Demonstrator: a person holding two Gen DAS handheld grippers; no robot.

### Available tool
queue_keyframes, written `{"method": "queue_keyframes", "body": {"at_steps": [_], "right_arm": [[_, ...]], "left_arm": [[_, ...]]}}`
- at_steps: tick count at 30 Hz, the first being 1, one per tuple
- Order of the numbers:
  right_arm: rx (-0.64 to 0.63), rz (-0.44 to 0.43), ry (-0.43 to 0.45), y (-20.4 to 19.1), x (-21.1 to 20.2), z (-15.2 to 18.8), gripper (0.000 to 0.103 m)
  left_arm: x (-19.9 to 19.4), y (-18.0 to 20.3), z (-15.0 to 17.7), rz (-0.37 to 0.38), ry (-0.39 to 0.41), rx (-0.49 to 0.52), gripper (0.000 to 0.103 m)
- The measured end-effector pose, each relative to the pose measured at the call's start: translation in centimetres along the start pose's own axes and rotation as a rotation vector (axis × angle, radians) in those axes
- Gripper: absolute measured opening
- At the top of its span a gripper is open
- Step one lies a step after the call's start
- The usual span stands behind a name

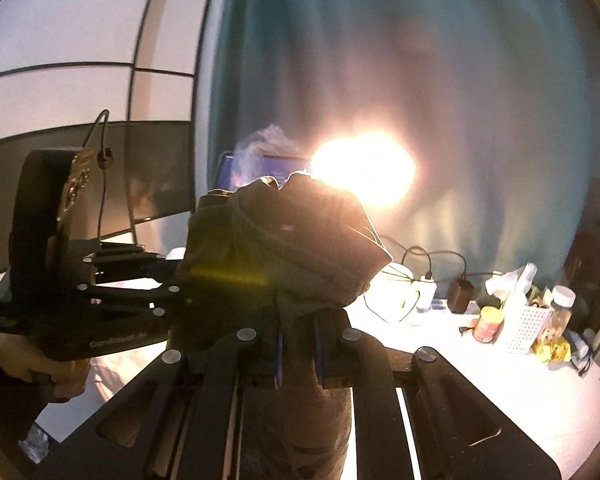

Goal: Fold small clothes

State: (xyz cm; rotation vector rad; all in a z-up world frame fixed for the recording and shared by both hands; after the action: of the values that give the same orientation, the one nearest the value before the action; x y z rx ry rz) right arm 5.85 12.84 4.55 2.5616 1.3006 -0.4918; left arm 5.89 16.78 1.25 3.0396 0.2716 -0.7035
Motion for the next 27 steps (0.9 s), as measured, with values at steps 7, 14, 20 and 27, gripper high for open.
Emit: {"method": "queue_keyframes", "body": {"at_steps": [7,14,20,27], "right_arm": [[0.055,-0.002,-0.061,2.7,4.0,1.5,0.012],[0.081,-0.015,-0.111,3.8,7.3,2.6,0.012],[0.103,-0.025,-0.156,4.6,10.4,3.7,0.012],[0.145,-0.028,-0.193,6.2,13.6,4.9,0.012]], "left_arm": [[3.8,-0.4,0.9,0.019,-0.070,-0.019,0.023],[6.2,-1.3,1.9,0.020,-0.123,-0.052,0.023],[8.3,-2.1,2.9,0.007,-0.167,-0.059,0.023],[10.4,-3.0,3.2,0.014,-0.214,-0.067,0.023]]}}
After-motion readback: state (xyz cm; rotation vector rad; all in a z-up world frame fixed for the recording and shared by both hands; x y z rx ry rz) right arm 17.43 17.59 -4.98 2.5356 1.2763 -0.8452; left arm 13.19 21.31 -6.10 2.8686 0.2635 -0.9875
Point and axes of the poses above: each gripper's, at about its wrist camera, not at the fingertips, and x roughly the way its jaws point, y to its right, z to its underside, the point moved 6 cm from there along x, roughly the way its jaws point, and after that the axes turned 3 degrees about -z, right-handed, at the moved point
